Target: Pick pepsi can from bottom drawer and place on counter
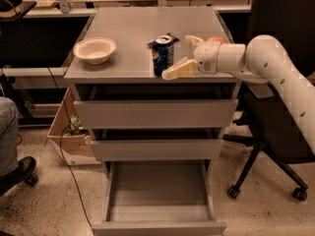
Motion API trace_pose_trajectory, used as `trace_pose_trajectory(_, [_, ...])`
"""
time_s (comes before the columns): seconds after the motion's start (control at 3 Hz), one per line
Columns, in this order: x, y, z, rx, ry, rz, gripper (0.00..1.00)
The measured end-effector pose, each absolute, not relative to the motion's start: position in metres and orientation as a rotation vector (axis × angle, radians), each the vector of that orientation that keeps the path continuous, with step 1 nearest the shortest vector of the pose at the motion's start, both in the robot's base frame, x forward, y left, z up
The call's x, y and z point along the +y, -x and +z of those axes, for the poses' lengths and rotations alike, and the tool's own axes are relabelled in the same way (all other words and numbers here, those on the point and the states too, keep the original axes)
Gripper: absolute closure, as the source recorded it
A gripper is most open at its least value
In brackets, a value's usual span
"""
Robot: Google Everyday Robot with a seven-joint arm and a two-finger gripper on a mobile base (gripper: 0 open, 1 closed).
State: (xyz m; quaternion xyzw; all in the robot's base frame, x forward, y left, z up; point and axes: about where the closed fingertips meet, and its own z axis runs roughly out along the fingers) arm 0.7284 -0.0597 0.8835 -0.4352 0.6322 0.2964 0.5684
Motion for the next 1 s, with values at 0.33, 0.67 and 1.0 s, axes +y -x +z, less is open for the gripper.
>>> trace_pose_trajectory(0.33, [-0.102, -0.709, 0.918, 1.465, 1.04, 0.625, 0.0])
trace_pose_trajectory(0.67, [-0.138, -0.682, 0.958, 1.425, 1.079, 0.562, 0.0])
trace_pose_trajectory(1.0, [-0.134, -0.684, 0.956, 1.425, 1.078, 0.567, 0.0])
